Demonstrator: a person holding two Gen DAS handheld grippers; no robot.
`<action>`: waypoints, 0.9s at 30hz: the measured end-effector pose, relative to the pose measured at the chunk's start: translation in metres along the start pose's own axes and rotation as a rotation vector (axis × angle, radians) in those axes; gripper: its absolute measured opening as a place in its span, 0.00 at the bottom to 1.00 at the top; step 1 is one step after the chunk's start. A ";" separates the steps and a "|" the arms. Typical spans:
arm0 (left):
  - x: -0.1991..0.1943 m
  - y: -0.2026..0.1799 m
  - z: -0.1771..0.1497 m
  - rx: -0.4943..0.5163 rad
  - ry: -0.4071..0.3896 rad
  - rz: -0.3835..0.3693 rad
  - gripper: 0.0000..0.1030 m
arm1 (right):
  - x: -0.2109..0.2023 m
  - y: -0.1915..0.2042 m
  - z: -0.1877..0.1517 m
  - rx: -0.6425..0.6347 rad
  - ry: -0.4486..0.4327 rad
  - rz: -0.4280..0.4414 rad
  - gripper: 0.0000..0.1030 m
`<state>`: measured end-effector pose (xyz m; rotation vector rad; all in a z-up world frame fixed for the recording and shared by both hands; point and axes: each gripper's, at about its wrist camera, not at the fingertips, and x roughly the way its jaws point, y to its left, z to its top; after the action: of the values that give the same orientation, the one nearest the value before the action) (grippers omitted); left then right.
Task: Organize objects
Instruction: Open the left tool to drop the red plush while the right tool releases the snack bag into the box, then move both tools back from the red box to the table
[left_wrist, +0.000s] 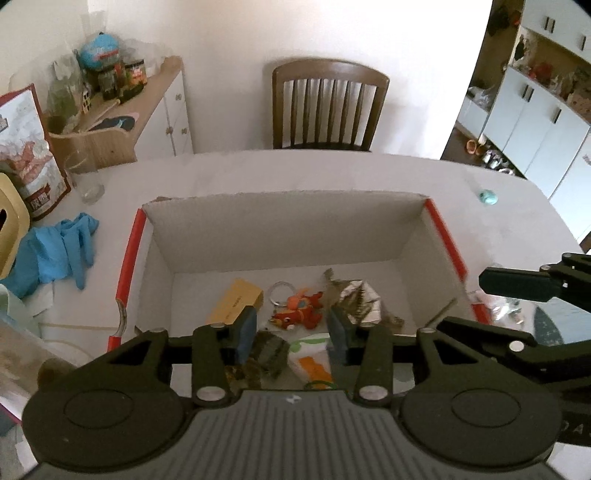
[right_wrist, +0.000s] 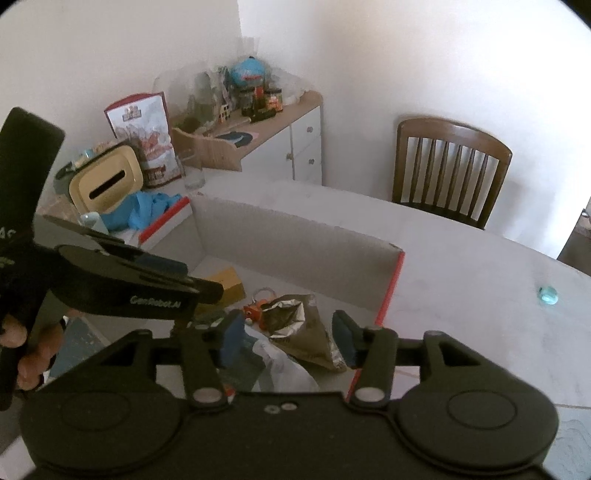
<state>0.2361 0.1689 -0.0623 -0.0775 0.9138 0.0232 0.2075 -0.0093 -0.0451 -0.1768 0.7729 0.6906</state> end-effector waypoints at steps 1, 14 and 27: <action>-0.004 -0.002 -0.001 0.004 -0.007 -0.004 0.42 | -0.003 0.000 0.000 0.002 -0.005 0.001 0.52; -0.048 -0.030 -0.011 0.032 -0.076 -0.009 0.55 | -0.049 -0.015 -0.009 0.046 -0.071 0.034 0.63; -0.076 -0.068 -0.017 0.056 -0.137 -0.023 0.75 | -0.097 -0.039 -0.025 0.086 -0.137 0.083 0.83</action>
<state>0.1793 0.1005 -0.0084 -0.0336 0.7756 -0.0179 0.1678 -0.0988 0.0005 -0.0184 0.6802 0.7387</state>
